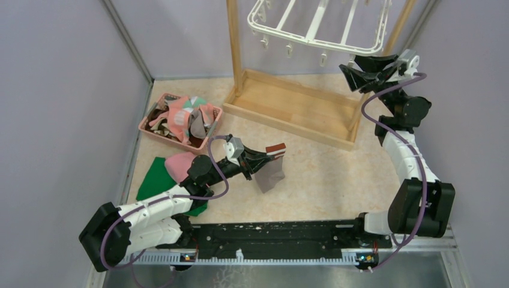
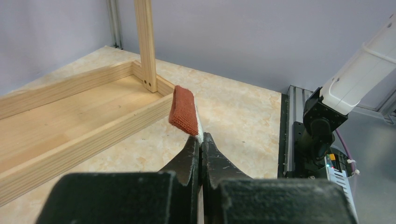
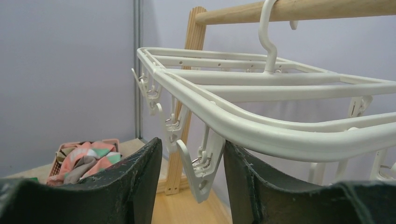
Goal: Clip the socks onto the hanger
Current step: Open the clamp at the hanger.
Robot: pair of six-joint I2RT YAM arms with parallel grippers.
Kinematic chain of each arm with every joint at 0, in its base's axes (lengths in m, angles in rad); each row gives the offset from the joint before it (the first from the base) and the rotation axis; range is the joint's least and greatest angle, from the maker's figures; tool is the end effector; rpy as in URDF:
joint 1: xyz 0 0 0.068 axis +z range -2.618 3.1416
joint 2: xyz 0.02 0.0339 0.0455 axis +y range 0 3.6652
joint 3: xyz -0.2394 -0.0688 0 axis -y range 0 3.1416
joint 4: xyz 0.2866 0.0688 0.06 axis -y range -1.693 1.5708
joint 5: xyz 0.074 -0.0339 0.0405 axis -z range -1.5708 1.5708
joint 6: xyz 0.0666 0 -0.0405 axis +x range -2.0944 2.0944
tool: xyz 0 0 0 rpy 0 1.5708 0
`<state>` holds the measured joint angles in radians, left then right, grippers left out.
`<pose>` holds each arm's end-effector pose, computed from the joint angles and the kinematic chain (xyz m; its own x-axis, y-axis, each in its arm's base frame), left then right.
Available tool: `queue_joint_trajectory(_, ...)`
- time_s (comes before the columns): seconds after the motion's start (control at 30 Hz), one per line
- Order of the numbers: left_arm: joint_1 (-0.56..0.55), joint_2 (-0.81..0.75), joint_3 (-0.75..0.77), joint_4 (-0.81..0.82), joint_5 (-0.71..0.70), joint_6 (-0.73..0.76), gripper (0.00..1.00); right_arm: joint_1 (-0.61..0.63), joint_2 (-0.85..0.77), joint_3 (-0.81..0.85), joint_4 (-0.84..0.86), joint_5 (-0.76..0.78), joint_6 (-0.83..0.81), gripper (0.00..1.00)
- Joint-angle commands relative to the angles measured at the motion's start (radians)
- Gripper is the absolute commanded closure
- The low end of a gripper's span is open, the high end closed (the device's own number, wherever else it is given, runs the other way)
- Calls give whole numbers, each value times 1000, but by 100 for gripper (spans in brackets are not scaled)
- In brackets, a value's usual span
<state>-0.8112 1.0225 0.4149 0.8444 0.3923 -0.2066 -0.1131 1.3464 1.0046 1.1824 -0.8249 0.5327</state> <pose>0.1857 -0.2326 0.2352 -0.0318 -0.2417 -0.9698 0.9394 0.3241 -0.1116 0.3397 0.0106 0.3962 0.4294 0.2981 -0.8525 -0.7293 0.6712 -0.1326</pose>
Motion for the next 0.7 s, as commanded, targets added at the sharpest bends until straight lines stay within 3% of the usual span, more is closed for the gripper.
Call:
queue_joint_trajectory(0.0,4,-9,14,30,11,10,100,9,6,58,41,13,20,51)
queue_joint_trajectory(0.4,4,-5,15,32,17,7,100,10,8,62,57,35,48,47)
queue_joint_trajectory(0.67,4,-4,16,32,19,7,100,9,14,62,69,37,59,54)
